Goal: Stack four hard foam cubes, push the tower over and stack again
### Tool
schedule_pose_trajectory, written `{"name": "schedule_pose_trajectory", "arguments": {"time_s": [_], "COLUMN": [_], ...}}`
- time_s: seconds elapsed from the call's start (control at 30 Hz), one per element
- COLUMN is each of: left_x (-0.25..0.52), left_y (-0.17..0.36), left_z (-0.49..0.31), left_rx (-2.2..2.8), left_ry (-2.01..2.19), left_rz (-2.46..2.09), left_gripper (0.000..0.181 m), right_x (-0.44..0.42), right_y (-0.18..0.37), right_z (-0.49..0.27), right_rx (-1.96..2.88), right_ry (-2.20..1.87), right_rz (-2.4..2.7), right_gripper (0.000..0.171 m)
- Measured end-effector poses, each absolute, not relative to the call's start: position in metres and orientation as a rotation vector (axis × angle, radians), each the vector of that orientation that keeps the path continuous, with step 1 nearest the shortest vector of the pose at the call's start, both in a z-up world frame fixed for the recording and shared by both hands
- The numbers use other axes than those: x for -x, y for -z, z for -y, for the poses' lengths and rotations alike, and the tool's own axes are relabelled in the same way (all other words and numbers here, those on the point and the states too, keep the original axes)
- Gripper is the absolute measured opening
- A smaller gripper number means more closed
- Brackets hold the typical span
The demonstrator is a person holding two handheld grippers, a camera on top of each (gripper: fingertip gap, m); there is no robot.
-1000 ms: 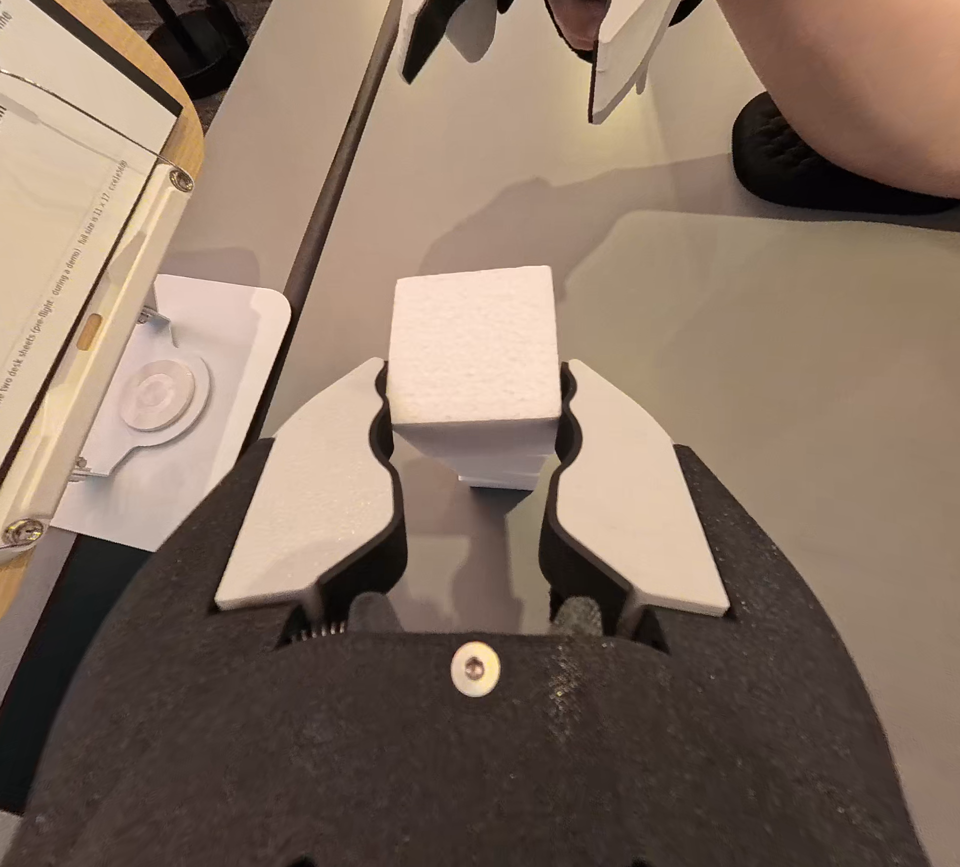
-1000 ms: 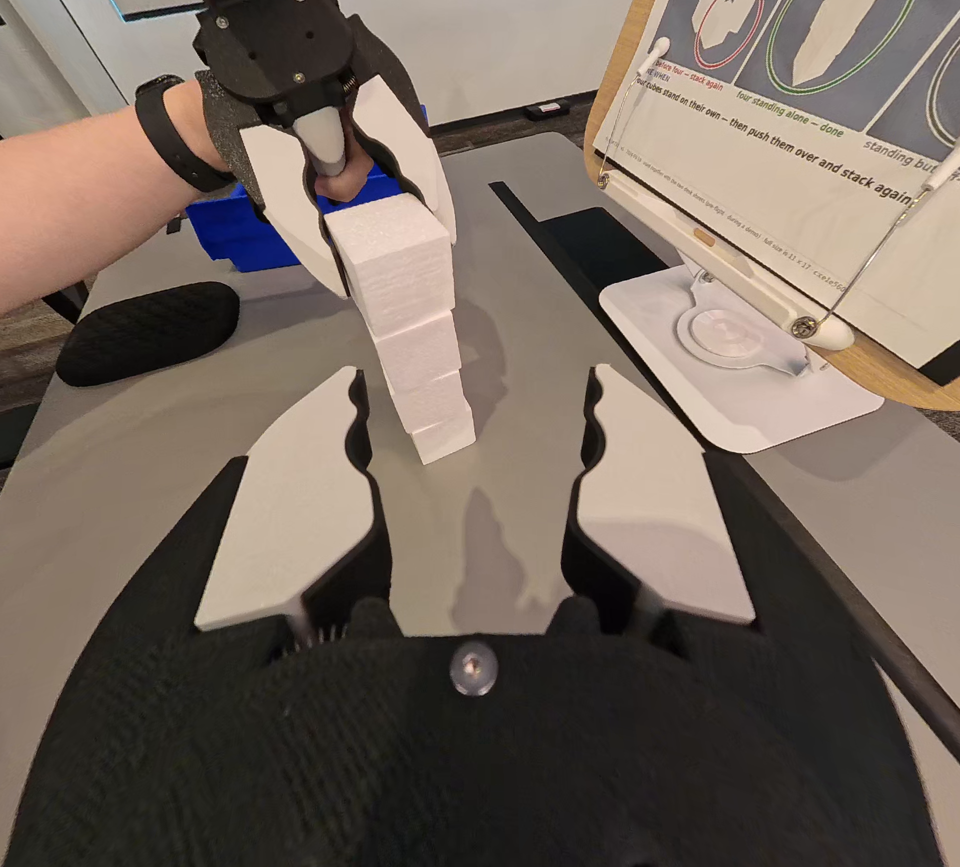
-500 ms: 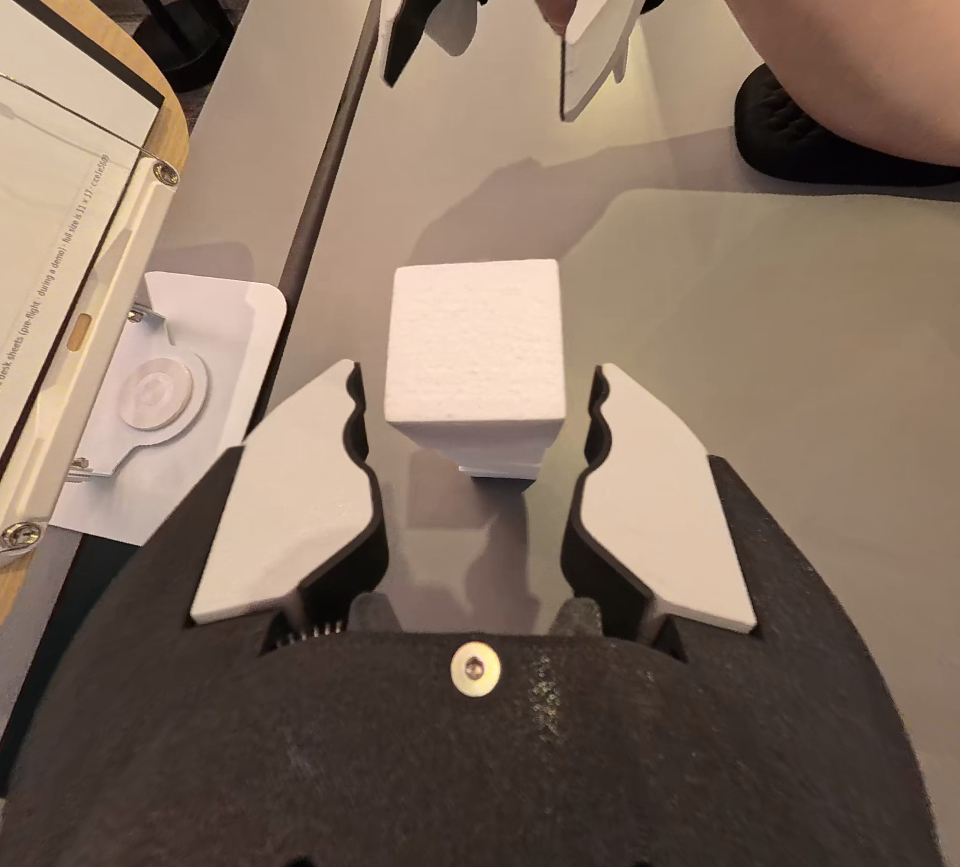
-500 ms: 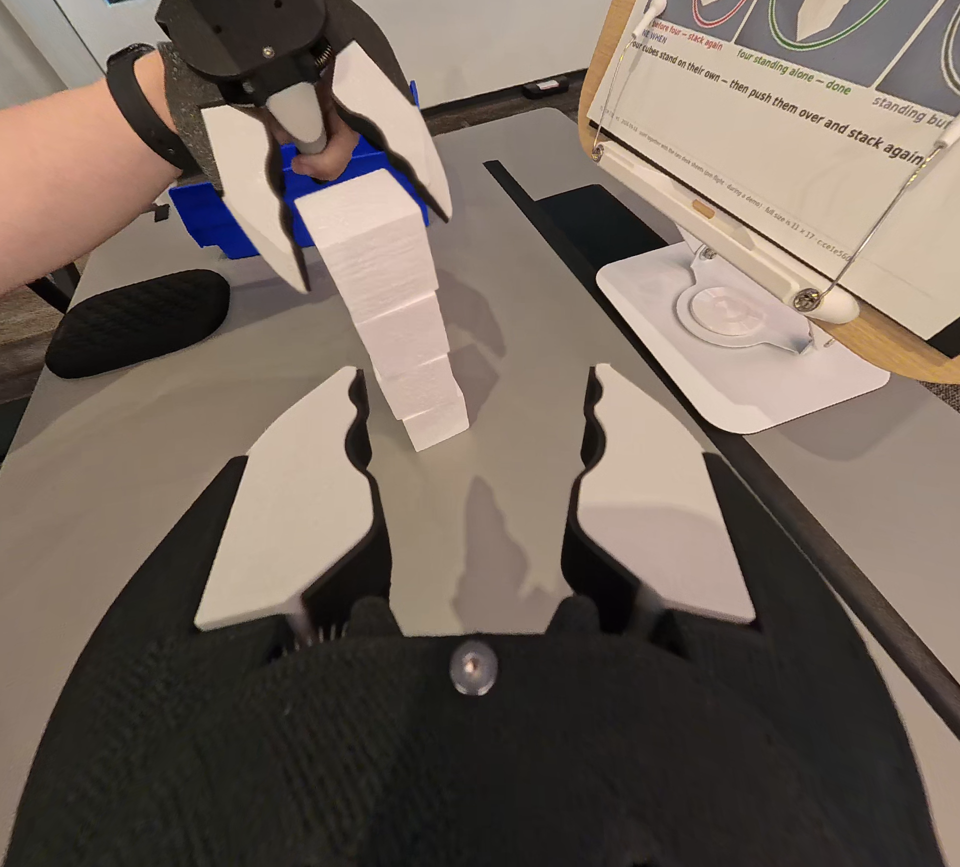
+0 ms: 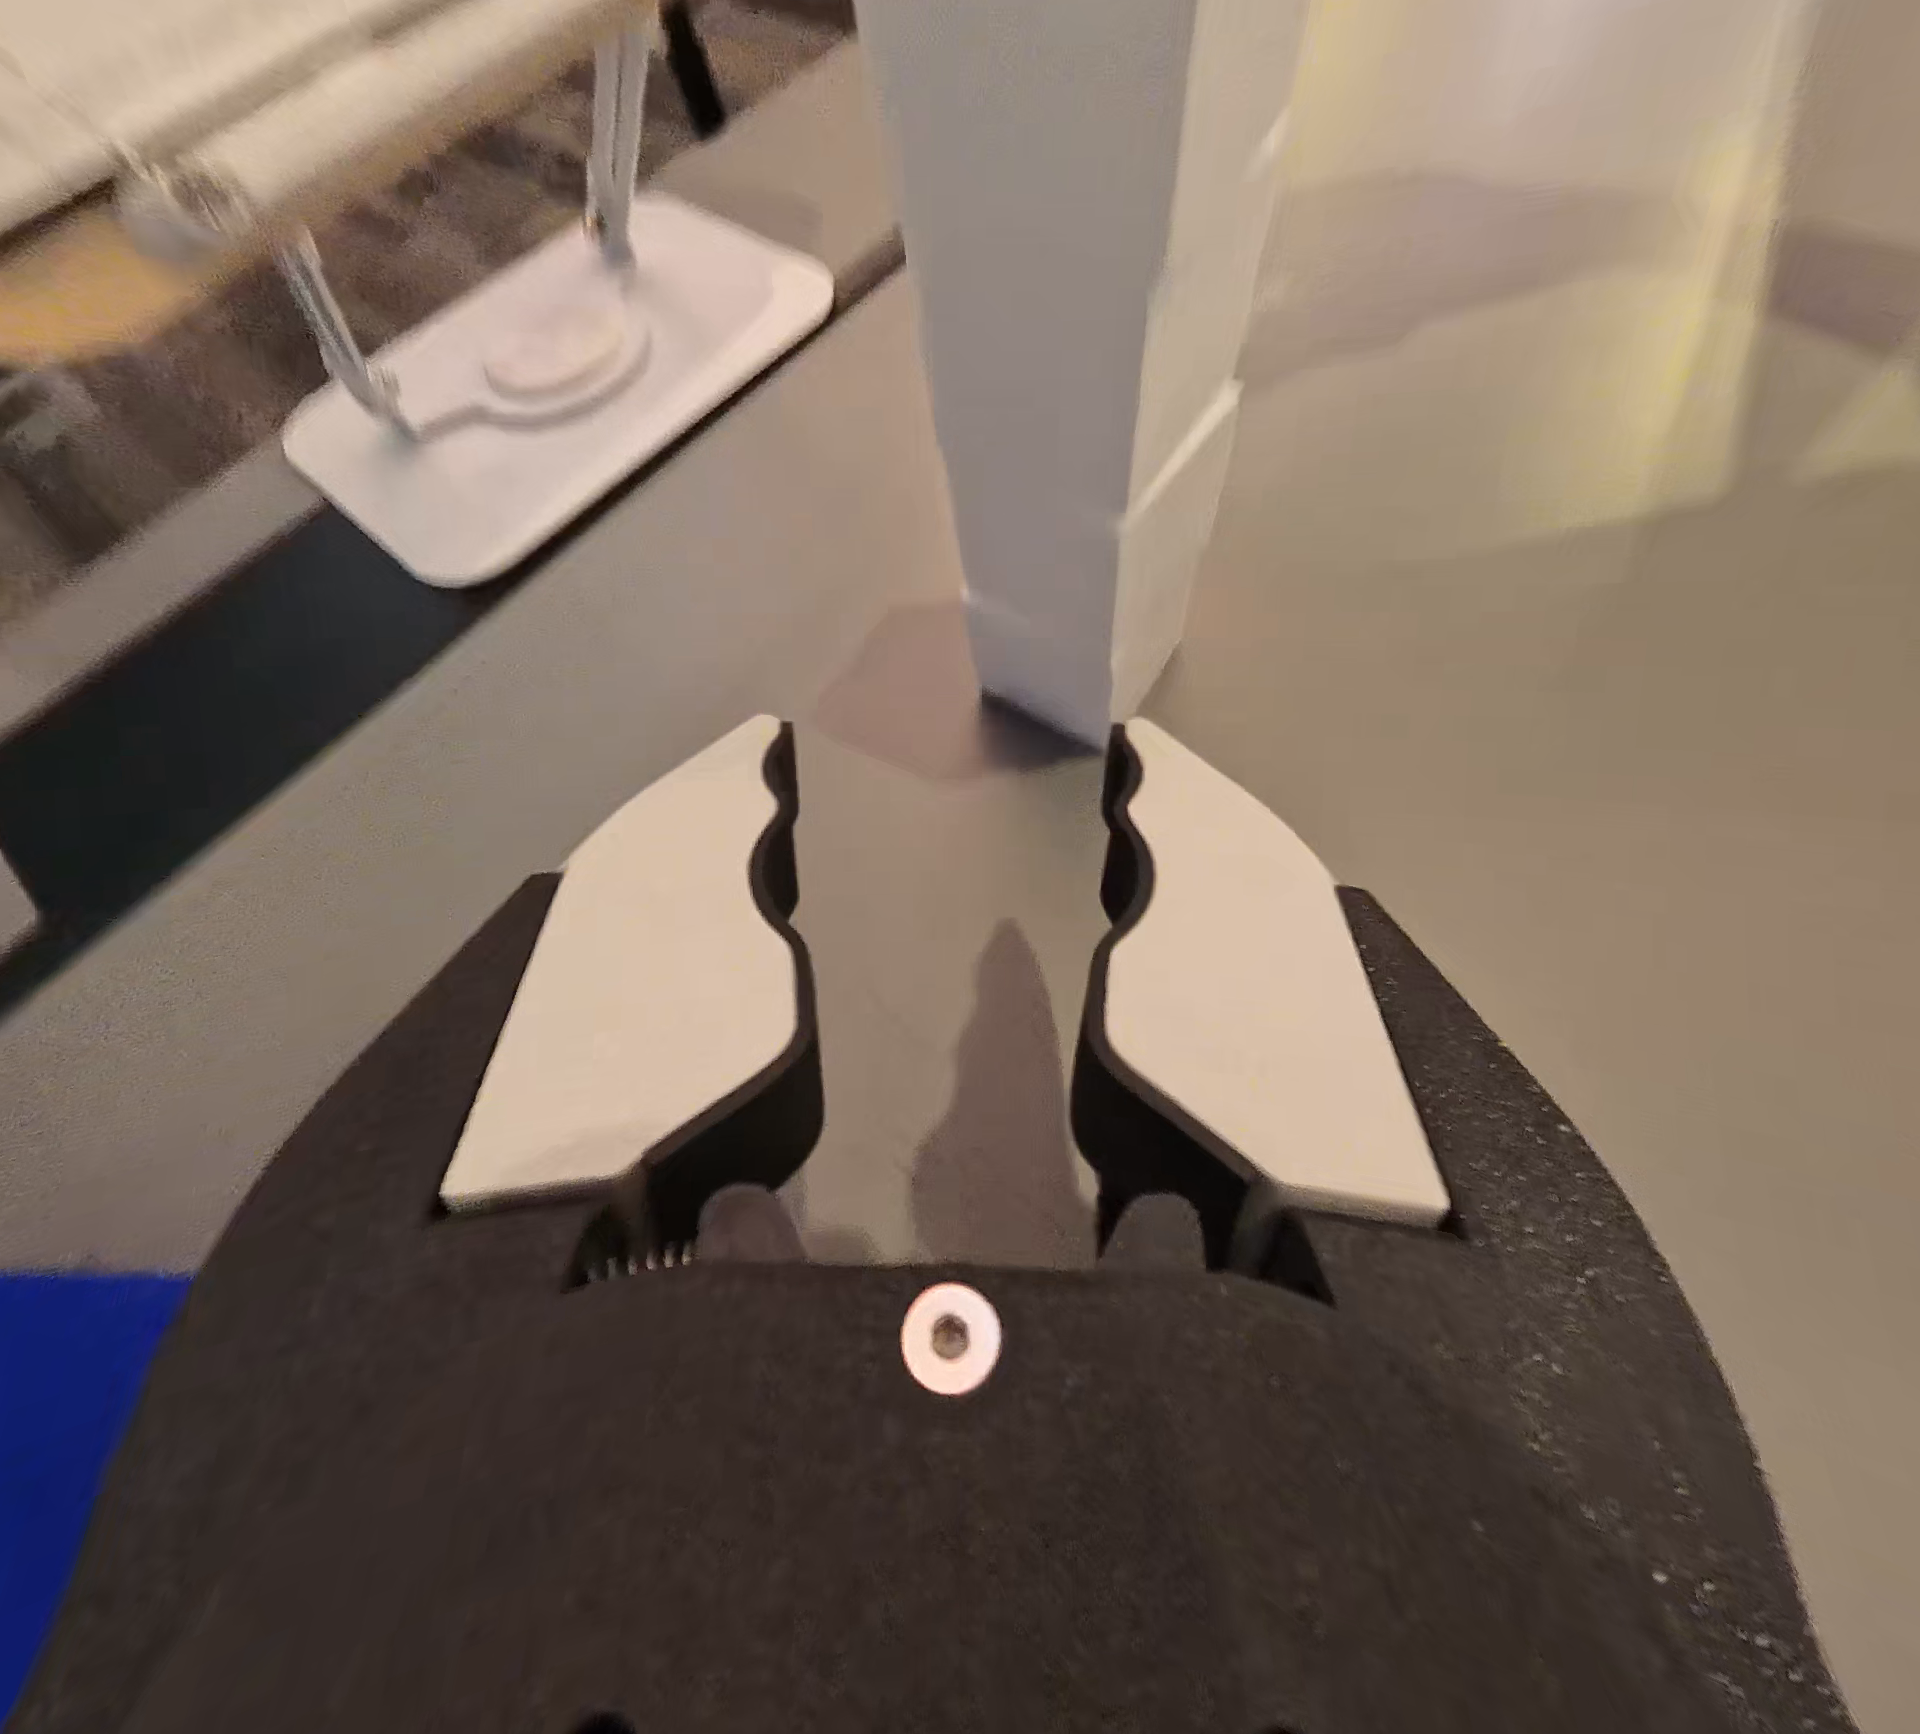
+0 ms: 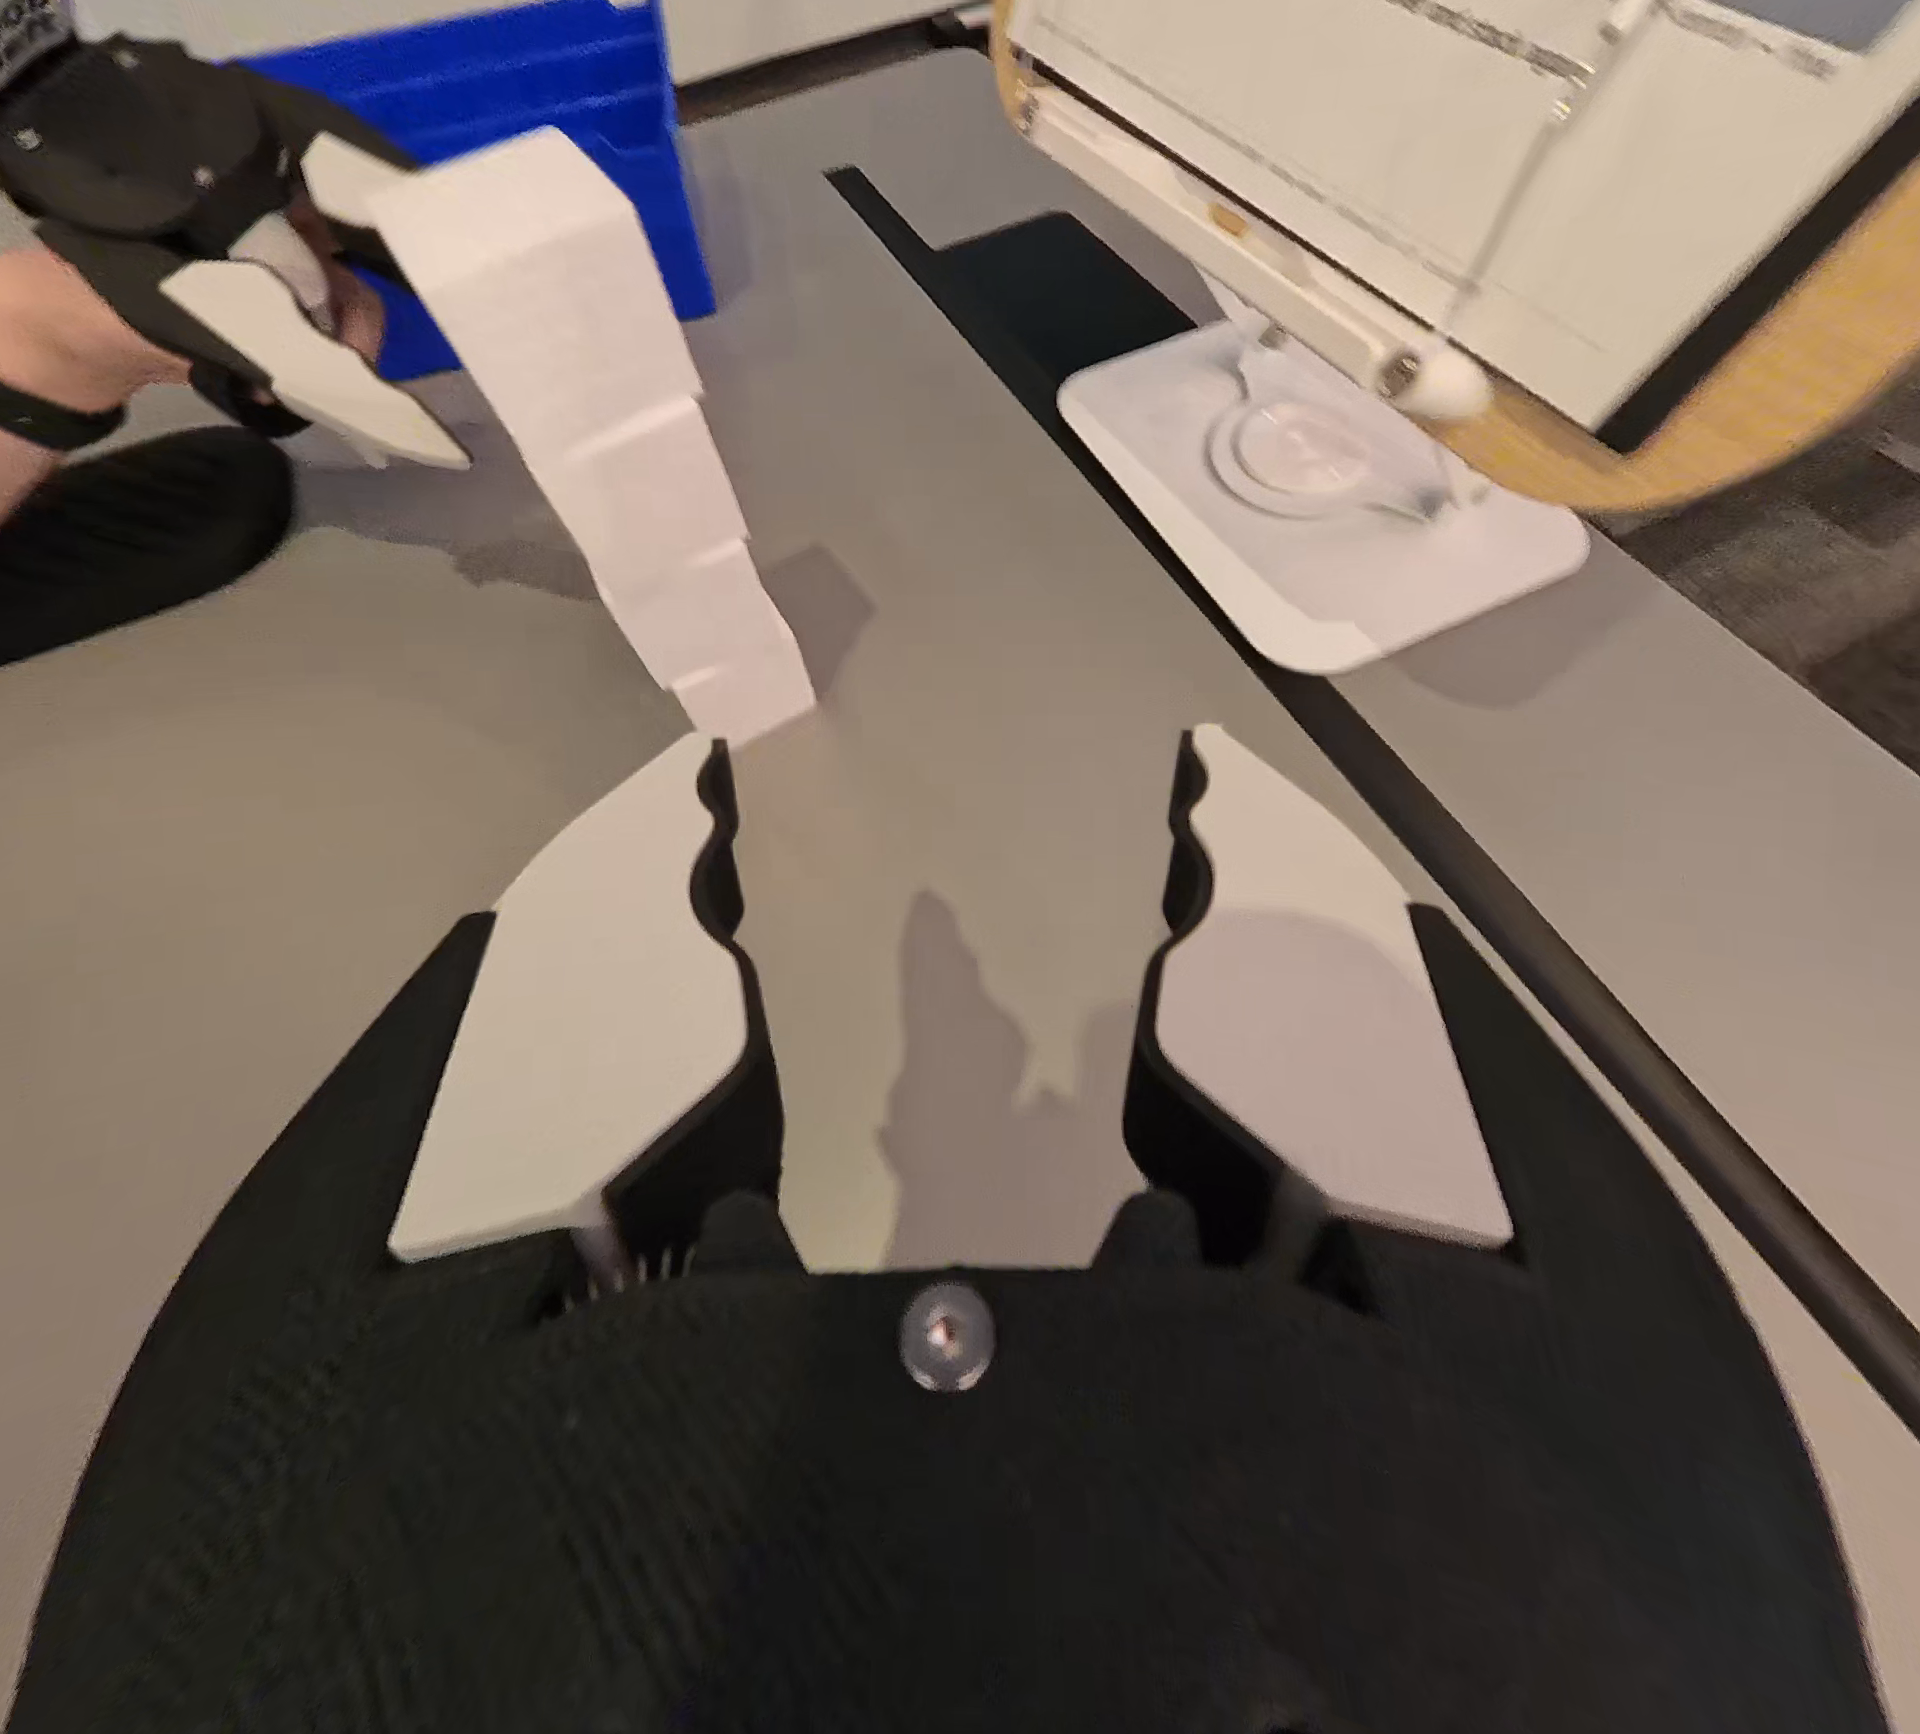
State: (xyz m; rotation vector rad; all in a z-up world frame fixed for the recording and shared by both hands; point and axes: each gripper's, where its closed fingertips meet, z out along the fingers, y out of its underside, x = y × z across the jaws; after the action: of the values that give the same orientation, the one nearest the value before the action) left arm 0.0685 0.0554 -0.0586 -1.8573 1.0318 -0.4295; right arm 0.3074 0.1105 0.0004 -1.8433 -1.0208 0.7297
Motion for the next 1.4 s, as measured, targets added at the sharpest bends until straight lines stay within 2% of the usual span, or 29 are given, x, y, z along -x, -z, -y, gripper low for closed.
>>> {"name": "schedule_pose_trajectory", "arguments": {"time_s": [0.1,0.2,0.3,0.53,0.7,0.87,1.1,1.2,1.27,1.4], "left_x": [-0.072,-0.070,-0.073,-0.077,-0.093,-0.140,-0.190,-0.180,-0.174,-0.171], "left_y": [0.093,0.112,0.112,0.103,0.081,0.051,0.024,0.021,0.030,0.065], "left_z": [-0.046,-0.052,-0.061,-0.106,-0.126,-0.120,-0.100,-0.099,-0.096,-0.081], "left_rx": [1.926,1.990,2.012,2.086,2.017,1.922,1.817,1.811,1.826,1.871], "left_ry": [0.461,0.406,0.439,0.375,0.032,-0.126,-0.103,-0.034,0.087,0.429], "left_rz": [-0.979,-0.913,-0.831,-0.611,-0.710,-0.891,-0.992,-0.926,-0.909,-0.927], "left_gripper": [0.043,0.038,0.000,0.000,0.000,0.000,0.000,0.030,0.058,0.077], "right_x": [-0.345,-0.395,-0.447,-0.479,-0.469,-0.463,-0.475,-0.485,-0.490,-0.497], "right_y": [0.006,0.019,0.041,0.045,0.047,0.048,0.046,0.042,0.040,0.040], "right_z": [-0.117,-0.127,-0.131,-0.130,-0.128,-0.127,-0.125,-0.123,-0.121,-0.112], "right_rx": [1.899,2.001,2.133,2.142,2.153,2.163,2.155,2.138,2.124,2.066], "right_ry": [-0.671,-0.541,-0.382,-0.466,-0.409,-0.362,-0.361,-0.371,-0.388,-0.437], "right_rz": [0.939,0.808,0.702,0.526,0.625,0.691,0.650,0.610,0.588,0.617], "right_gripper": [0.081,0.081,0.078,0.071,0.070,0.071,0.071,0.071,0.071,0.077]}}
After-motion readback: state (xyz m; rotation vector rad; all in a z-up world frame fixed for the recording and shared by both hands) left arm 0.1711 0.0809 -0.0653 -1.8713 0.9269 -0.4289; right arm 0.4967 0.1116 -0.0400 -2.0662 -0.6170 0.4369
